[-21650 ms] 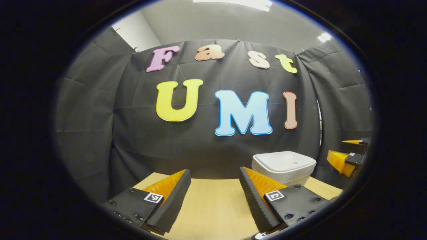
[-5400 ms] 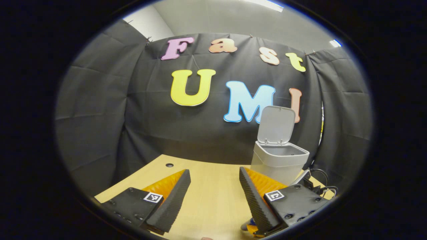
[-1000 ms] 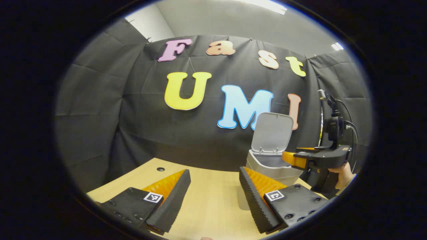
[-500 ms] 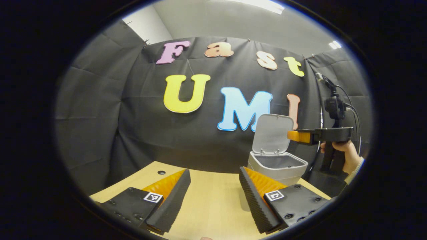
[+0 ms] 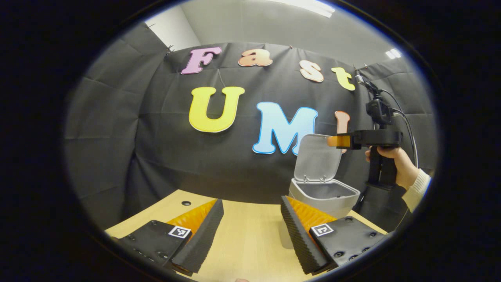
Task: Press the lid of the desktop garbage bin to open it, pick up the crumpled paper on the desktop and throw it into the bin, then pick up the pop can on the desktop and drop it into the bin, and finally close the garbage bin lid.
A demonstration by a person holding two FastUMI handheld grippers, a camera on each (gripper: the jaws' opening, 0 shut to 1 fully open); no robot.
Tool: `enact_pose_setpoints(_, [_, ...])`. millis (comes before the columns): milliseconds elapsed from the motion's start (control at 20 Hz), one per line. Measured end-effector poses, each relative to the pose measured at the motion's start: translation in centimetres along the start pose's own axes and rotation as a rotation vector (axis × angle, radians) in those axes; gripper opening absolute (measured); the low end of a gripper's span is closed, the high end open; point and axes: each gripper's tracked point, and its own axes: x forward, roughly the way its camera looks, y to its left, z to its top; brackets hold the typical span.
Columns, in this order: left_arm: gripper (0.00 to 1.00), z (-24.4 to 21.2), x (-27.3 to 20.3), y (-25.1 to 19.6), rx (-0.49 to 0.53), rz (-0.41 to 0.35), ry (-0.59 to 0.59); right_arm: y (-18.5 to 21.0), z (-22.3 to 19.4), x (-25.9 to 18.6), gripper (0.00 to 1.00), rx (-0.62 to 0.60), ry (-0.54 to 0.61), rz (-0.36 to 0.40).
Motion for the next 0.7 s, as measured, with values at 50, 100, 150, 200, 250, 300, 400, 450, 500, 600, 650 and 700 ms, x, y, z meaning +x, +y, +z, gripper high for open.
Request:
enact_pose_setpoints(50, [0.96,-0.1,0.1,0.0,-0.004,0.001,0.002,0.1,0.4,0.4,0.94,0.001,-0.002,0.001])
enact_pose_setpoints(100, [0.96,-0.1,0.2,0.1,-0.009,0.003,0.003,0.2,0.7,0.7,0.95,0.003,-0.005,-0.001])
enact_pose_setpoints(150, [0.96,0.0,0.2,0.1,-0.013,0.004,0.003,0.1,1.1,1.1,0.95,0.005,-0.009,-0.005])
enact_pose_setpoints(200, [0.96,-0.1,0.2,0.2,-0.014,0.007,0.002,0.1,1.6,1.5,0.93,0.003,-0.016,-0.010])
enact_pose_setpoints(250, [0.96,-0.1,0.3,0.3,-0.011,0.010,0.004,0.0,2.0,1.8,0.93,-0.003,-0.023,-0.017])
enact_pose_setpoints(300, [0.96,-0.1,0.3,0.5,-0.005,0.014,0.004,-0.1,2.4,2.2,0.93,-0.009,-0.030,-0.023])
enact_pose_setpoints(400, [0.96,0.1,0.5,0.7,-0.001,0.020,-0.002,-0.2,3.3,3.0,0.94,-0.015,-0.038,-0.035])
enact_pose_setpoints(450, [0.96,0.1,0.6,0.9,-0.003,0.023,-0.001,-0.3,3.8,3.5,0.95,-0.013,-0.042,-0.042])
enact_pose_setpoints(500, [0.96,0.2,0.6,0.8,-0.009,0.025,0.001,-0.4,4.1,3.8,0.95,-0.011,-0.041,-0.049])
enact_pose_setpoints(600, [0.96,0.3,0.7,0.7,-0.023,0.026,-0.003,-0.6,4.6,4.5,0.94,-0.004,-0.040,-0.057])
enact_pose_setpoints(650, [0.96,0.4,0.7,0.8,-0.027,0.029,-0.003,-0.7,4.7,4.9,0.94,-0.001,-0.038,-0.060])
enact_pose_setpoints(700, [0.96,-0.5,1.1,-0.1,-0.030,0.032,-0.004,-0.8,4.8,5.3,0.94,0.003,-0.035,-0.062])
